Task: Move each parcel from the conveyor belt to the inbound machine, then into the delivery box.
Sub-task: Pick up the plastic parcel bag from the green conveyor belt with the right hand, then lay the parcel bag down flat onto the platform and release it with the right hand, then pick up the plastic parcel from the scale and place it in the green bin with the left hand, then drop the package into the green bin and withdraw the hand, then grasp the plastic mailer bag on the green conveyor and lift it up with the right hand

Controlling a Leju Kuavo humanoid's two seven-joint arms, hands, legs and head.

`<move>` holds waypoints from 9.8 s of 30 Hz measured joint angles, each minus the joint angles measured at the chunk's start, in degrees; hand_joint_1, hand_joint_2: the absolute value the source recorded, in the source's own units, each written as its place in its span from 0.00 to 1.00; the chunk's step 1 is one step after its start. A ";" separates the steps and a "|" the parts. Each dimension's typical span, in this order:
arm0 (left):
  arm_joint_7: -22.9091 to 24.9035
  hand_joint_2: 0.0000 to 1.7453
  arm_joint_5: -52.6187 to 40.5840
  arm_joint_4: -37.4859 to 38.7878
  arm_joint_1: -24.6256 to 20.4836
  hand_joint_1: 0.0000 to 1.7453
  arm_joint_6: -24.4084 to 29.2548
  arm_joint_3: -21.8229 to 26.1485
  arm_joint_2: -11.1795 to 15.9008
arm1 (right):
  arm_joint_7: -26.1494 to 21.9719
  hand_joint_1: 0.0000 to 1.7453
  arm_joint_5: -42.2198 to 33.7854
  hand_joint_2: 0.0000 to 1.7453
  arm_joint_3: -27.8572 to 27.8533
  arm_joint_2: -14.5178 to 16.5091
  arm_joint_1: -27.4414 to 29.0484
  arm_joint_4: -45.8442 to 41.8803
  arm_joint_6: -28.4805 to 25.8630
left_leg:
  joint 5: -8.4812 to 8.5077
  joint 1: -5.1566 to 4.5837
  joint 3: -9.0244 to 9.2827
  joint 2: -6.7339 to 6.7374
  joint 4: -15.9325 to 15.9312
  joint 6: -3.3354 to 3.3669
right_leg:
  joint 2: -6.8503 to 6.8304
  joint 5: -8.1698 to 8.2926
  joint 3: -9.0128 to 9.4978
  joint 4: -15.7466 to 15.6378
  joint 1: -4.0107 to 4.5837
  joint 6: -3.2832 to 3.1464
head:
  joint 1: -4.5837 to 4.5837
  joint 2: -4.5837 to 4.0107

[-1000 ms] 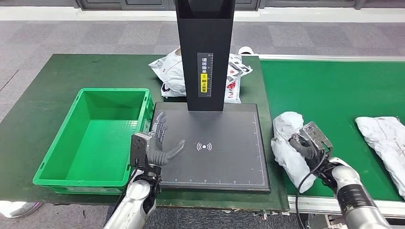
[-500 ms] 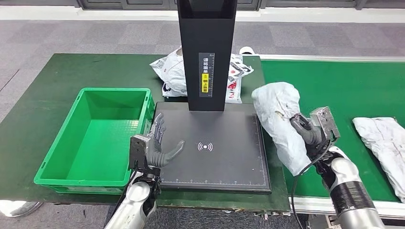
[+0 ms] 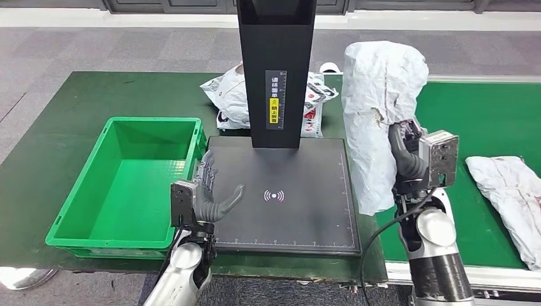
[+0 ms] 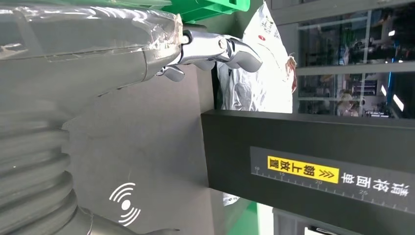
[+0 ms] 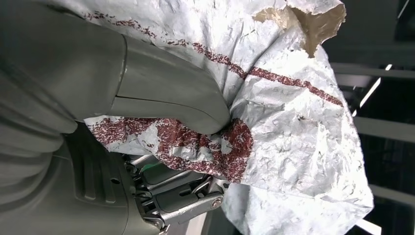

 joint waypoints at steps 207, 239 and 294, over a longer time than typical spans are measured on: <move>57.27 0.00 -82.87 -17.36 -6.52 0.00 -5.15 5.25 11.88 | -1.09 0.00 0.61 1.00 -0.32 12.18 25.52 -24.61 -5.81 | -0.15 0.07 0.13 0.17 0.00 -0.48 | 0.24 -0.21 -0.17 0.11 0.17 -0.37 | 0.00 0.00; 12.37 1.00 3.93 -25.49 -2.14 0.00 3.01 -0.83 2.49 | 19.19 0.00 44.93 1.00 -7.07 5.19 16.09 -10.21 -17.15 | -0.22 0.02 0.13 0.15 0.06 -0.31 | 0.17 -0.12 -0.04 0.04 0.04 -0.19 | 0.02 0.00; 4.56 1.00 7.62 -8.86 -1.27 0.00 -6.26 -3.99 0.30 | 15.89 1.00 65.60 1.00 8.52 -14.51 -12.73 54.97 16.94 | -0.17 0.03 0.49 -0.12 0.08 -0.11 | -0.12 -0.11 0.50 -0.03 0.05 -0.02 | 0.02 0.00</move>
